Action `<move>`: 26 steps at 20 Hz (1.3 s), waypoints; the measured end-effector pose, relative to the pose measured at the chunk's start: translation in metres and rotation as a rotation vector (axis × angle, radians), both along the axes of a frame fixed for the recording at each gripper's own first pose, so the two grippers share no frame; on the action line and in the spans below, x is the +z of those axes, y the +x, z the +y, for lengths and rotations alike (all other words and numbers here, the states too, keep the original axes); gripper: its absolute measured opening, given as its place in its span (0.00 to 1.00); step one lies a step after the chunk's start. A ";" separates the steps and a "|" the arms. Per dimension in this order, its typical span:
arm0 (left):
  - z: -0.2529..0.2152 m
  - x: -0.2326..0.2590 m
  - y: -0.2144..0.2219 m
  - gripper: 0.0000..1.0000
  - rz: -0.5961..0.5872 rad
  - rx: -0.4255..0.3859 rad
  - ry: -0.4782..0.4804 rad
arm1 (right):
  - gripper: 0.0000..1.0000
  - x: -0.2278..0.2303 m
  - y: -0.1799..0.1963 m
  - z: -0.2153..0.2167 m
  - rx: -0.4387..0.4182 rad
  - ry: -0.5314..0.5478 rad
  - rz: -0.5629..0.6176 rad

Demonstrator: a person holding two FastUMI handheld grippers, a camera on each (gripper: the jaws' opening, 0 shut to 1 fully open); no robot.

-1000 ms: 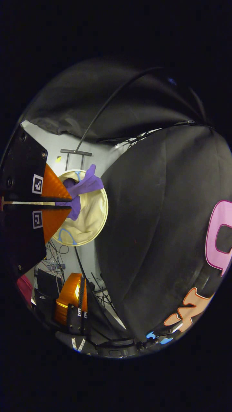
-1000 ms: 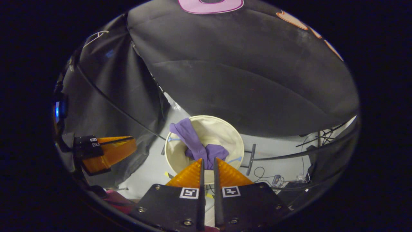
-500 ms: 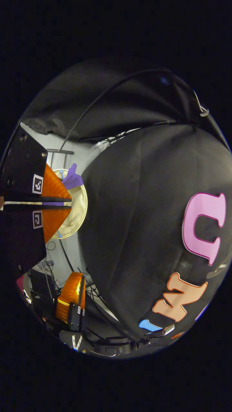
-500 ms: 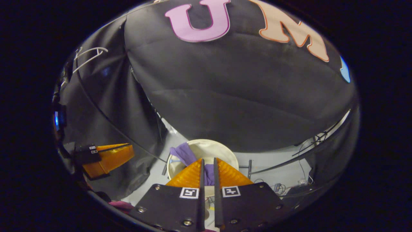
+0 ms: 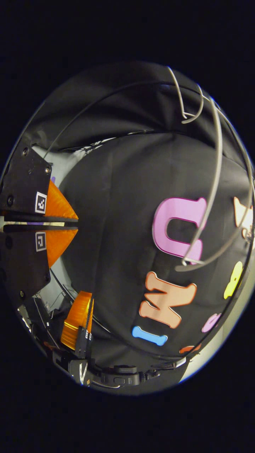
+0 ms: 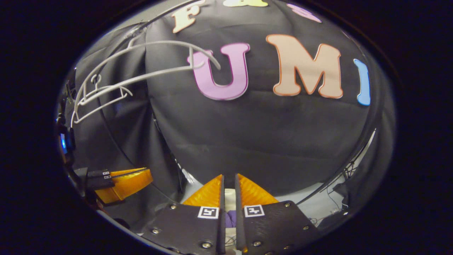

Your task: Grasp the clothes on the hanger with both hands and then place them into the laundry hamper below.

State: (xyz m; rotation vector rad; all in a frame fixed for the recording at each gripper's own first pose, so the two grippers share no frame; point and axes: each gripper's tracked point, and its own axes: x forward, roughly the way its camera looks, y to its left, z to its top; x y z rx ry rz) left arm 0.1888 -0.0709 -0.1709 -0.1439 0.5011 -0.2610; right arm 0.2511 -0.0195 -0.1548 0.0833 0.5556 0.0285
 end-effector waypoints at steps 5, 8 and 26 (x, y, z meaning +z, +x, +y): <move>0.006 0.067 -0.011 0.05 -0.166 -0.023 -0.001 | 0.12 0.096 -0.016 0.011 -0.020 0.013 -0.186; 0.013 0.097 -0.019 0.04 -0.243 -0.036 -0.026 | 0.12 0.128 -0.038 0.013 -0.048 -0.001 -0.275; 0.018 0.226 -0.132 0.07 -0.569 -0.111 0.005 | 0.12 0.235 -0.162 0.002 -0.185 -0.060 -0.520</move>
